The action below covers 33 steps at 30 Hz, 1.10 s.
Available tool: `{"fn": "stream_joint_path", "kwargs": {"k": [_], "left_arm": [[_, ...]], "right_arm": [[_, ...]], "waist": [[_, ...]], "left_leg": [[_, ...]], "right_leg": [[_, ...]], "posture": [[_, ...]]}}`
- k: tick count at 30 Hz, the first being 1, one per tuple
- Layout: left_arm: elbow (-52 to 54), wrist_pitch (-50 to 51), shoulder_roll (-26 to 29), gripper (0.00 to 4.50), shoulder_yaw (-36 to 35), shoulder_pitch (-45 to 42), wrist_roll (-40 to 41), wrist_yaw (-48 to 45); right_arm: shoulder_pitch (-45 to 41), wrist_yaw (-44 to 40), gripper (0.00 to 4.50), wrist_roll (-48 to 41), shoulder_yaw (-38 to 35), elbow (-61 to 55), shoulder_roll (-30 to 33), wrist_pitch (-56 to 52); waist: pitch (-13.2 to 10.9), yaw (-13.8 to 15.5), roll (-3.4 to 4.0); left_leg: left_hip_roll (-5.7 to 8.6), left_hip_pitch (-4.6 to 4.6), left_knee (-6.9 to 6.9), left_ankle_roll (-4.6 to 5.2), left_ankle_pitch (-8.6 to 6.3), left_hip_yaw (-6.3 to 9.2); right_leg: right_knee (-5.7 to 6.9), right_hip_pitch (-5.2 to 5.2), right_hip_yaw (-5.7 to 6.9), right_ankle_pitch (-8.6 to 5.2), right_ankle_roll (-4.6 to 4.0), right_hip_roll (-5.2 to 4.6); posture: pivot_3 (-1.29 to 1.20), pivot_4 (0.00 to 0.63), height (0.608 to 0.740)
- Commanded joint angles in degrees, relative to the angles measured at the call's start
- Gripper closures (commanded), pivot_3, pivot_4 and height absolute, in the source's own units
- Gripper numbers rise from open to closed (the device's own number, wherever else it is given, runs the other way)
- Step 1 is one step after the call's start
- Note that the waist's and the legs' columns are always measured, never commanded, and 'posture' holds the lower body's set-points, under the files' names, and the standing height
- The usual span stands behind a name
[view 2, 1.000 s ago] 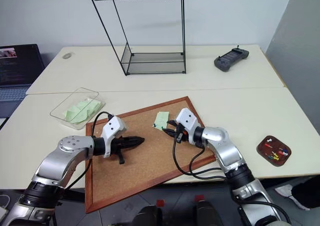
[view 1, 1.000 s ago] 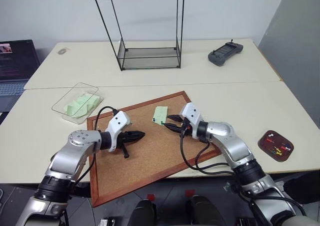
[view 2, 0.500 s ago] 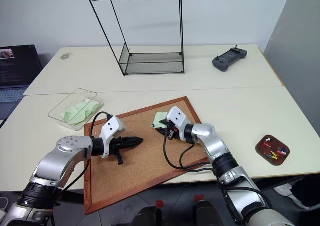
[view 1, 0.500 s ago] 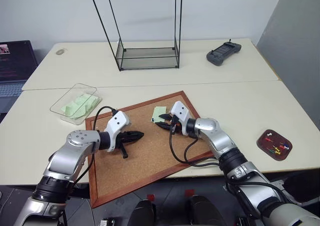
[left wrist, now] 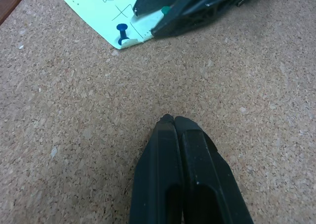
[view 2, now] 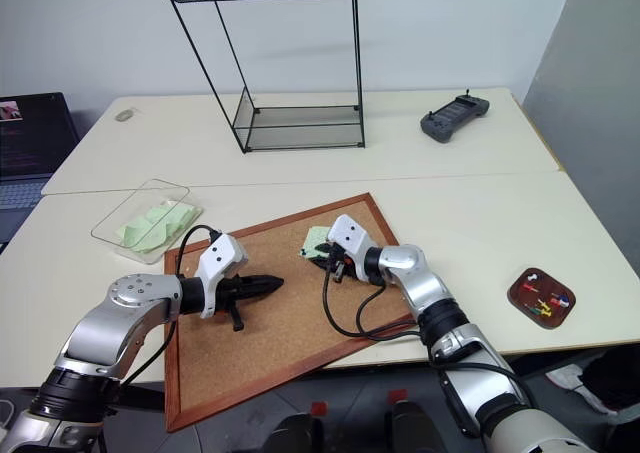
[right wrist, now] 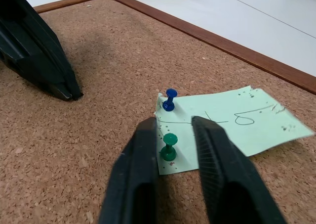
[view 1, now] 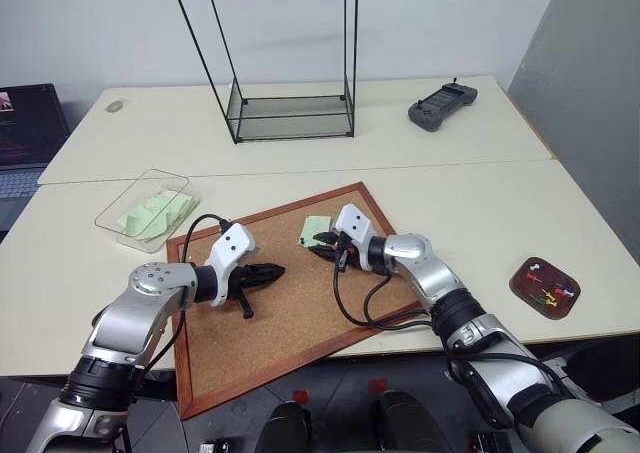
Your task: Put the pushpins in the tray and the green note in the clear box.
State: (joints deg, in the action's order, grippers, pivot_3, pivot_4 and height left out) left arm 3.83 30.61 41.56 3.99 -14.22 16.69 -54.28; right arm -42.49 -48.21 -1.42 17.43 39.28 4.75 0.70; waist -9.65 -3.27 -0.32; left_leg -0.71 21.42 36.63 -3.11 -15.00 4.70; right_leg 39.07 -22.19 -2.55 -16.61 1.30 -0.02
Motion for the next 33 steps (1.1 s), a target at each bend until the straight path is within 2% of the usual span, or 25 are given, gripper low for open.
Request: {"fn": "stream_joint_path", "kwargs": {"k": [1,10,15,27,30,33], "left_arm": [[-1.7,1.96,0.97,4.5,0.76,0.81,-1.36,0.4],[-1.38,2.18,0.95,4.5,0.88,0.97,-1.33,0.51],[-1.25,2.42,0.94,4.5,0.76,1.11,-1.09,0.44],[-1.54,2.52,0.66,4.5,1.26,0.58,-1.2,0.22],[-1.44,2.42,0.61,4.5,1.4,0.77,-1.23,0.19],[-1.14,2.36,0.49,4.5,1.43,1.25,-1.11,0.29]], "right_arm": [[-1.14,-1.21,4.37,-0.12,-0.61,-0.05,-0.51,0.34],[-1.69,-1.23,4.47,-1.28,-2.63,-0.53,-0.83,2.14],[-1.75,-3.19,4.47,-4.4,-4.69,-4.4,-0.76,0.73],[-1.27,-2.56,4.47,-5.2,-6.26,-6.9,-0.07,-1.55],[0.78,-0.04,4.47,-5.45,-7.67,-12.8,1.59,-3.61],[5.85,4.62,4.47,-6.92,-11.45,-24.4,4.65,-10.11]], "waist": [[0.0,0.0,0.0],[0.0,-0.04,0.0],[-0.04,-0.02,0.03],[-0.04,-0.02,0.04],[-0.04,0.0,0.04],[-0.04,0.05,0.03]], "left_leg": [[0.0,0.0,0.0,0.0,0.0,0.0],[0.0,-0.02,0.0,0.0,0.0,-0.02],[0.01,0.01,0.01,0.0,0.0,-0.01],[0.01,0.01,0.0,0.0,0.0,0.01],[0.01,0.02,0.0,0.0,0.0,0.02],[0.0,0.05,0.0,0.0,0.0,0.04]], "right_leg": [[0.0,0.0,0.0,0.0,0.0,0.0],[0.01,0.0,-0.02,0.0,0.0,0.0],[0.01,-0.01,-0.01,0.0,0.0,0.0],[0.01,-0.01,0.0,0.0,0.0,0.0],[0.0,-0.01,0.0,0.0,0.0,-0.01],[-0.01,-0.01,0.01,0.0,0.0,-0.02]], "posture": [[0.0,0.15,0.74],[0.0,0.15,0.74],[0.0,0.15,0.74],[0.0,0.15,0.74],[0.0,0.15,0.74],[0.0,0.15,0.74]]}}
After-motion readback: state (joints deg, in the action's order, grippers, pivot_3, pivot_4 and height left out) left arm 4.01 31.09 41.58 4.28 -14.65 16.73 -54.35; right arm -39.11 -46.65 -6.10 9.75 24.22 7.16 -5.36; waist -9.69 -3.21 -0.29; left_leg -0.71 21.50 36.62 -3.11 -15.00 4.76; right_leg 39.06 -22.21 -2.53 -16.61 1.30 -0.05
